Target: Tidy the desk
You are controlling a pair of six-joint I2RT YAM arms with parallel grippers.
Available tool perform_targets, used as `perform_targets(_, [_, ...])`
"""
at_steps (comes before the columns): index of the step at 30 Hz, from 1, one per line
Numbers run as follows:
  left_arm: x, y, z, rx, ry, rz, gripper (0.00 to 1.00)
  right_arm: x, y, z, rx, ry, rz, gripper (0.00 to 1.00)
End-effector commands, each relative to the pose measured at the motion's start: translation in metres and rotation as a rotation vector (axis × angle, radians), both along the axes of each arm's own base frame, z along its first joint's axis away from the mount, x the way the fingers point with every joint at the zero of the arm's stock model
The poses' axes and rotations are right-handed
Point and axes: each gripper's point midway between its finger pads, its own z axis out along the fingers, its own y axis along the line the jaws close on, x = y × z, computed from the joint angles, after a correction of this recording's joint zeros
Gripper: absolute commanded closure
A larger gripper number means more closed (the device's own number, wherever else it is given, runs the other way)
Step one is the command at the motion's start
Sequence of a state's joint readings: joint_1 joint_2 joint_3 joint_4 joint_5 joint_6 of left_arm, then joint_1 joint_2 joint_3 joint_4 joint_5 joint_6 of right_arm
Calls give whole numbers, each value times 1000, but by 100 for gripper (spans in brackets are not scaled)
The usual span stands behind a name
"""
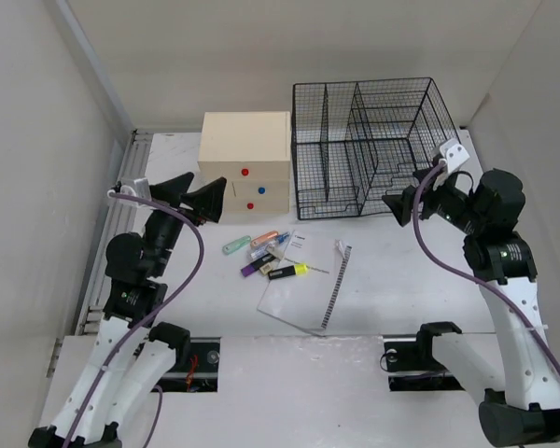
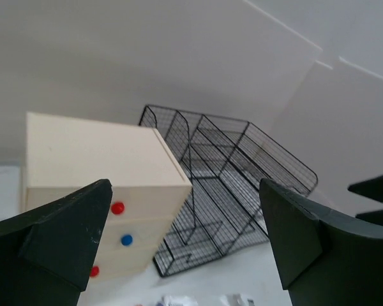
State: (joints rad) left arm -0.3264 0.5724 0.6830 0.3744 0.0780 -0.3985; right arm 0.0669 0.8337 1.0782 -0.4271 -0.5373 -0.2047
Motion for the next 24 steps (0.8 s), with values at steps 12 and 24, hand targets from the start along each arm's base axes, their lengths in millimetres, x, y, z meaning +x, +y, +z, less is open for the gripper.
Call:
perform_targets(12, [0, -91, -126, 37, 545, -379, 10, -2, 38, -40, 84, 159, 223, 97])
perform_targets(24, [-20, -148, -229, 128, 688, -270, 43, -13, 90, -164, 210, 496, 339, 9])
